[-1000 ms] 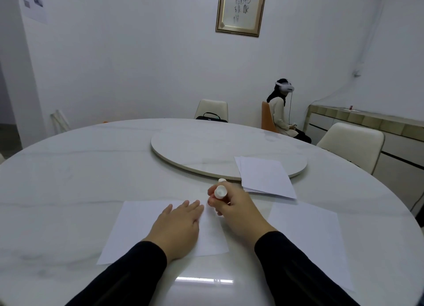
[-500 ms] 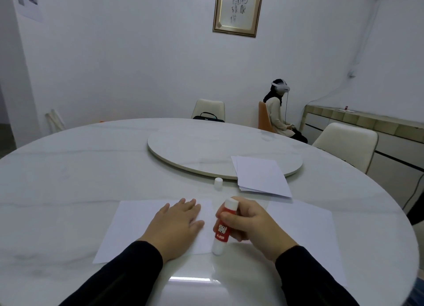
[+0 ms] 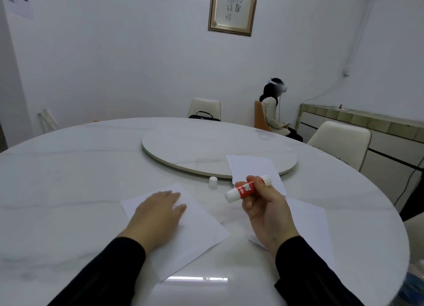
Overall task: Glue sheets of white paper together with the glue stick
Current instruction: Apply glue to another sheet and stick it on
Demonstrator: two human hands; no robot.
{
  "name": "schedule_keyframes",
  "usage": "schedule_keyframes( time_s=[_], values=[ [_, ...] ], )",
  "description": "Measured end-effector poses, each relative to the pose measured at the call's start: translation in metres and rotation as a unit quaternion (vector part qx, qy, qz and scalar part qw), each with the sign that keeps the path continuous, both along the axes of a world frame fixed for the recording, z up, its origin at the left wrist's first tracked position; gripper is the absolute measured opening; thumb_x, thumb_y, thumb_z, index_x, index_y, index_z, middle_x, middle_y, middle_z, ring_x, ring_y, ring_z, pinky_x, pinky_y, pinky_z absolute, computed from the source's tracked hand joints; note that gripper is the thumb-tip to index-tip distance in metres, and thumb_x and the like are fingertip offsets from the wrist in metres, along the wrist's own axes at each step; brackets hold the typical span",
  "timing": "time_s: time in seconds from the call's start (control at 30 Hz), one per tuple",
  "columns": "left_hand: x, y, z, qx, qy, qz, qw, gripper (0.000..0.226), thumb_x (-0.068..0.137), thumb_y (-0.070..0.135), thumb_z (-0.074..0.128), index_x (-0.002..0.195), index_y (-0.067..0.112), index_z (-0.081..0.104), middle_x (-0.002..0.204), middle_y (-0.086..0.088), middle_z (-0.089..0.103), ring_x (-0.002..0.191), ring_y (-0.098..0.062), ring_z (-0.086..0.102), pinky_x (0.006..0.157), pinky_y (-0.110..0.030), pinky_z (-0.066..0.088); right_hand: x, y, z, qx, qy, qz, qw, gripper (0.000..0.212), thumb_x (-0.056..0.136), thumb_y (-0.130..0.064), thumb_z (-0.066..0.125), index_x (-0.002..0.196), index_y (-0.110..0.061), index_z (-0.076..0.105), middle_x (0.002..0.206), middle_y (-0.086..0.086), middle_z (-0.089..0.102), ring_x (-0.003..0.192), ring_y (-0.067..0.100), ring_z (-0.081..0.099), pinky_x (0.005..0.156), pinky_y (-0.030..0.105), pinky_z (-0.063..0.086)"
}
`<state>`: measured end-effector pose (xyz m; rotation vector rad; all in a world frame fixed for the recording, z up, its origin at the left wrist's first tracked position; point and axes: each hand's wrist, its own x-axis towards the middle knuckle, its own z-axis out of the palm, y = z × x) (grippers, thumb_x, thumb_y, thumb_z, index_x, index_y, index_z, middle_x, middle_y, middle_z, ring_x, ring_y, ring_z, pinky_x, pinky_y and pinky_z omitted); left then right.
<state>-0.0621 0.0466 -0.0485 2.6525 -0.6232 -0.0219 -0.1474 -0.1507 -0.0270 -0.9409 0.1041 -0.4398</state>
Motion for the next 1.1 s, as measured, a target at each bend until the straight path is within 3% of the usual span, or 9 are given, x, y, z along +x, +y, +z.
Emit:
schedule_keyframes(
  time_s=[0.13, 0.2, 0.3, 0.43, 0.53, 0.67, 0.83, 0.97, 1.1],
  values=[
    [0.002, -0.006, -0.006, 0.112, 0.027, -0.06, 0.992, 0.055, 0.098, 0.042, 0.031, 0.149, 0.027, 0.019, 0.16, 0.002, 0.008, 0.148, -0.018, 0.005, 0.119, -0.039, 0.004, 0.003, 0.009, -0.005, -0.184, 0.018, -0.063, 0.981, 0.007, 0.091, -0.009, 0.057, 0.085, -0.009, 0.061, 0.076, 0.014, 0.063, 0.052, 0.016, 0.05, 0.046, 0.023, 0.041],
    [0.003, -0.006, -0.004, 0.061, 0.033, -0.07, 0.995, 0.05, 0.096, 0.039, 0.038, 0.144, 0.029, 0.031, 0.158, 0.005, 0.018, 0.146, -0.016, 0.015, 0.118, -0.034, 0.01, 0.007, 0.018, -0.004, -0.292, 0.02, -0.083, 0.953, 0.005, 0.091, -0.011, 0.059, 0.087, -0.009, 0.061, 0.068, 0.003, 0.066, 0.053, 0.014, 0.054, 0.05, 0.025, 0.046],
    [0.003, -0.009, -0.009, 0.007, -0.023, -0.054, 0.998, 0.045, 0.095, 0.04, 0.038, 0.138, 0.025, 0.04, 0.149, 0.005, 0.034, 0.136, -0.016, 0.033, 0.113, -0.03, 0.025, 0.021, 0.03, 0.002, -0.369, 0.031, -0.087, 0.925, 0.002, 0.09, -0.014, 0.06, 0.088, -0.015, 0.061, 0.066, -0.007, 0.068, 0.059, 0.009, 0.059, 0.058, 0.022, 0.051],
    [0.004, -0.014, -0.018, 0.107, -0.02, -0.069, 0.992, 0.056, 0.099, 0.04, 0.02, 0.151, 0.023, 0.007, 0.161, 0.005, 0.0, 0.148, -0.013, -0.001, 0.12, -0.035, 0.0, 0.05, 0.038, 0.003, -0.432, 0.065, -0.058, 0.898, 0.004, 0.088, -0.014, 0.06, 0.089, -0.018, 0.059, 0.074, -0.004, 0.066, 0.065, 0.013, 0.061, 0.073, 0.034, 0.055],
    [0.004, -0.014, -0.019, 0.114, -0.016, -0.067, 0.991, 0.057, 0.099, 0.039, 0.017, 0.151, 0.023, 0.003, 0.161, 0.006, -0.002, 0.147, -0.011, -0.004, 0.12, -0.035, -0.003, 0.067, 0.04, -0.006, -0.499, 0.1, -0.046, 0.859, 0.005, 0.088, -0.017, 0.058, 0.092, -0.016, 0.058, 0.084, 0.001, 0.068, 0.074, 0.017, 0.06, 0.078, 0.034, 0.052],
    [0.004, -0.014, -0.019, 0.116, -0.012, -0.067, 0.991, 0.057, 0.099, 0.038, 0.017, 0.151, 0.023, 0.003, 0.161, 0.006, -0.002, 0.147, -0.01, -0.004, 0.119, -0.035, -0.003, 0.07, 0.039, -0.016, -0.544, 0.111, -0.01, 0.832, 0.009, 0.088, -0.019, 0.057, 0.09, -0.028, 0.058, 0.095, 0.002, 0.067, 0.08, 0.015, 0.06, 0.078, 0.029, 0.049],
    [0.005, -0.014, -0.019, 0.118, -0.007, -0.068, 0.991, 0.057, 0.098, 0.038, 0.017, 0.151, 0.023, 0.002, 0.16, 0.006, -0.003, 0.147, -0.01, -0.004, 0.119, -0.035, -0.003, 0.045, 0.032, -0.009, -0.586, 0.094, 0.011, 0.804, 0.005, 0.087, -0.018, 0.058, 0.087, -0.023, 0.058, 0.089, 0.002, 0.069, 0.083, 0.02, 0.064, 0.076, 0.032, 0.051],
    [0.005, -0.014, -0.019, 0.128, -0.006, -0.071, 0.989, 0.057, 0.099, 0.038, 0.016, 0.151, 0.023, 0.001, 0.16, 0.005, -0.004, 0.147, -0.011, -0.004, 0.119, -0.035, -0.003, 0.009, 0.026, -0.004, -0.613, 0.053, 0.042, 0.787, 0.004, 0.086, -0.017, 0.06, 0.086, -0.013, 0.06, 0.074, -0.006, 0.066, 0.066, 0.0, 0.057, 0.067, 0.016, 0.046],
    [0.005, -0.014, -0.019, 0.13, -0.005, -0.07, 0.989, 0.057, 0.099, 0.037, 0.015, 0.151, 0.022, 0.0, 0.16, 0.006, -0.005, 0.147, -0.011, -0.005, 0.12, -0.035, -0.003, -0.018, 0.013, -0.008, -0.595, 0.039, 0.068, 0.8, 0.014, 0.08, -0.03, 0.06, 0.083, -0.016, 0.059, 0.079, 0.003, 0.064, 0.073, 0.016, 0.056, 0.072, 0.028, 0.046]
  ],
)
